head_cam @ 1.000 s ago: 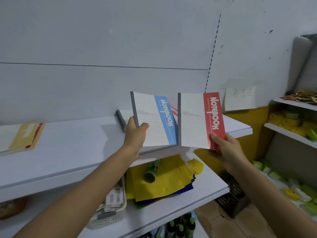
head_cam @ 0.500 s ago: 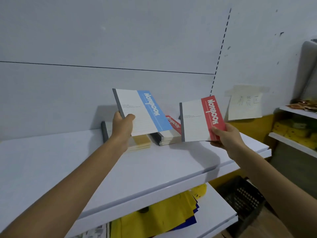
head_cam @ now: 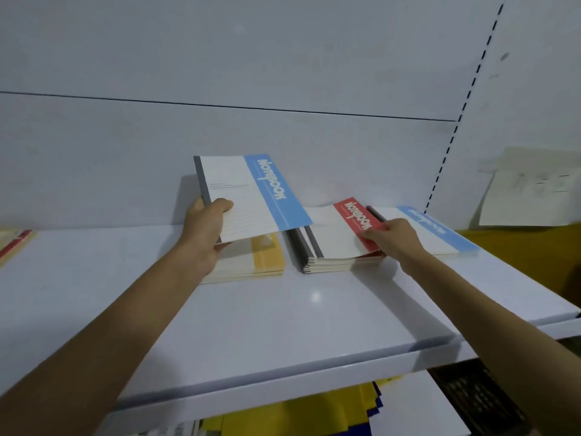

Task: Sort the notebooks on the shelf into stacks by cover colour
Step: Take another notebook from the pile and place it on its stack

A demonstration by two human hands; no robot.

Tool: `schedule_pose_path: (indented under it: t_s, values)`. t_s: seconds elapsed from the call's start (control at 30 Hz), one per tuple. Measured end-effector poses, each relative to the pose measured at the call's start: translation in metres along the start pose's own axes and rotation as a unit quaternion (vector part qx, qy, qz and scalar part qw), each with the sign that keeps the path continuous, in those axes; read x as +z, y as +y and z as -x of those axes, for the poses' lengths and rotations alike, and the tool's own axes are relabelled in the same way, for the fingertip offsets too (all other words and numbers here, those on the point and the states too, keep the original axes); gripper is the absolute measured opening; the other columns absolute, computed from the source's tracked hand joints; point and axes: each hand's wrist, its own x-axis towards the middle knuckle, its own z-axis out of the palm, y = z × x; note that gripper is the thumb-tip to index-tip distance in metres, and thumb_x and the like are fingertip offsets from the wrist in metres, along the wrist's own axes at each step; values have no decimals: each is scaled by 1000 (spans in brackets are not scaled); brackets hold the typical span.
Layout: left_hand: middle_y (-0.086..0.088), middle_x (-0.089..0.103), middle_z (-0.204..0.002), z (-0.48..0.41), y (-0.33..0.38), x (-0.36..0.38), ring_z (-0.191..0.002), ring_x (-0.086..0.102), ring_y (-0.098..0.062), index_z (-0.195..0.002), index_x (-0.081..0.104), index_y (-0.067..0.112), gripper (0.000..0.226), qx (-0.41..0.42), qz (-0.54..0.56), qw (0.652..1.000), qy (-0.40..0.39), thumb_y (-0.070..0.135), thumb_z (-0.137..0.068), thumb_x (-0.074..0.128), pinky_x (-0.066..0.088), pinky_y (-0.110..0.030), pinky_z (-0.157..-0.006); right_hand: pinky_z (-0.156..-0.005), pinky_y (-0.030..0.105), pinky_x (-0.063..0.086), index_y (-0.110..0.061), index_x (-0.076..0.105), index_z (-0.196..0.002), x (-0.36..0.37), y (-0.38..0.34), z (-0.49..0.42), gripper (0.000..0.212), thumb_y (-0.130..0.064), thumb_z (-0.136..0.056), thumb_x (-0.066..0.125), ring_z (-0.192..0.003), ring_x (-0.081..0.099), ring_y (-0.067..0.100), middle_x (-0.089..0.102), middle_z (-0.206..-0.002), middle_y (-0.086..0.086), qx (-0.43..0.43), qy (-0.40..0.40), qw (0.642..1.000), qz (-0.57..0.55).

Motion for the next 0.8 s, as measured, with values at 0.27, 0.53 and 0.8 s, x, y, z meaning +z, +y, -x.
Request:
schedule_pose_path:
  t_s: [0.27,0.53,0.8]
  values:
    - [-1,65,-92,7,-8,43,-82,61,-17,-109,55,20,18,-15,-19,999,-44,12,-93,52,51,-35,-69,-100,43,42,-14,48,-135,17,8,-2,54,-40,-88,57,-119,53,28,56,-131,7,-93,30,988,119]
    - [4,66,-92,10,-14,59,-82,61,-11,-98,55,26,13,-27,-29,997,-60,14,-94,52,49,-26,-65,-70,32,42,-11,61,-114,23,18,-5,31,-34,-95,51,-90,57,21,63,-104,3,-135,-31,985,106]
    - [6,67,-92,13,-18,63,-81,62,-9,-96,56,26,13,-41,-32,996,-71,14,-94,51,48,-24,-63,-66,30,35,-16,59,-99,36,22,-13,18,-30,-92,50,-77,49,19,55,-85,-5,-143,-20,985,92]
